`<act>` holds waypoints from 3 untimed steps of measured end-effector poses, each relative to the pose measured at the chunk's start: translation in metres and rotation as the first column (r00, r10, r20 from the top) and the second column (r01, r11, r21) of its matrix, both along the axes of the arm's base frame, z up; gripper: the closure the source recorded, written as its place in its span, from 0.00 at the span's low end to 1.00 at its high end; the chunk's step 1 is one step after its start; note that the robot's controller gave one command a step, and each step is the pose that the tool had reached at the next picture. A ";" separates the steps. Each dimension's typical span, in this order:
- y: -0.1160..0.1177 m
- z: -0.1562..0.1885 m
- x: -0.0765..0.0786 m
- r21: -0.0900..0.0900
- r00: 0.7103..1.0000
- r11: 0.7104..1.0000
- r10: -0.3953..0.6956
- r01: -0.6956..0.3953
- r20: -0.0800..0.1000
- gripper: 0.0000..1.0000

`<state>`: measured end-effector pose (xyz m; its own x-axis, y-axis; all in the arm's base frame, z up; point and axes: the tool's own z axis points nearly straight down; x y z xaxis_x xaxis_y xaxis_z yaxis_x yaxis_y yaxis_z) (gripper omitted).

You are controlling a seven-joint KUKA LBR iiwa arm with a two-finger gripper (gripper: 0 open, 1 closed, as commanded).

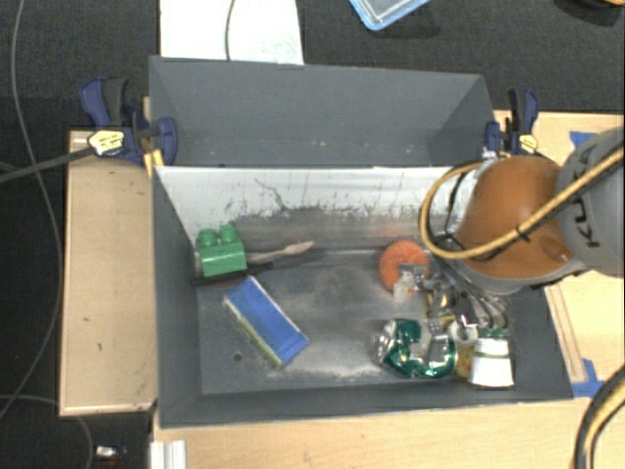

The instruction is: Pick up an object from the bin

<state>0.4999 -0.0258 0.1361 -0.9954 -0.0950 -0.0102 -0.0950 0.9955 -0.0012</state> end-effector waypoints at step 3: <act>-0.028 -0.063 -0.022 0.001 0.997 0.997 -0.075 0.075 -0.005 1.00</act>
Offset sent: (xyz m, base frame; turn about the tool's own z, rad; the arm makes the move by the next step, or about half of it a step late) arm -0.0196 -0.0334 -0.0661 0.0918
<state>0.4775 -0.0535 0.0732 -0.9998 -0.0198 -0.0055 -0.0198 0.9998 0.0006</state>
